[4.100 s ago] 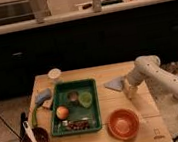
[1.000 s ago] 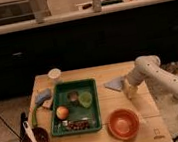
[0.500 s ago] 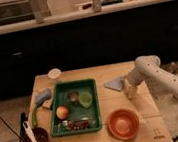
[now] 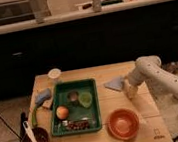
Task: Place towel in red bowl
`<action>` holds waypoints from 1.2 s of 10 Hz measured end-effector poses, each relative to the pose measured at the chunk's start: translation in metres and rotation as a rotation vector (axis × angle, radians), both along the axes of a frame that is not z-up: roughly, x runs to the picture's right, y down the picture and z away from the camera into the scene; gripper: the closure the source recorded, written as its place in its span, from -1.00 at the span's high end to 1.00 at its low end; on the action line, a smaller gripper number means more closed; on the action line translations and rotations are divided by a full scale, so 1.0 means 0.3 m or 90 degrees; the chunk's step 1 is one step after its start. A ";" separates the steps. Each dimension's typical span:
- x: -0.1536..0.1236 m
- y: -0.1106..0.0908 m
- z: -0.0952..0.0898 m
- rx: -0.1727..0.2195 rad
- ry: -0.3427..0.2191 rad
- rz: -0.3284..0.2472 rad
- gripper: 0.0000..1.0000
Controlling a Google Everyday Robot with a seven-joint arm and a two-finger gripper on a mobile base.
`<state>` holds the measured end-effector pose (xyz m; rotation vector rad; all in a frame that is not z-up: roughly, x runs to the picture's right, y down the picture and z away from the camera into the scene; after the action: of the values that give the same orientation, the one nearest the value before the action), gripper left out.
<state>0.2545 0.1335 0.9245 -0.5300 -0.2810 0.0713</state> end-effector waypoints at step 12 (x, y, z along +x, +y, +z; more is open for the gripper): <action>-0.001 0.001 -0.001 -0.001 -0.001 0.000 0.56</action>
<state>0.2541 0.1340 0.9241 -0.5310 -0.2821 0.0711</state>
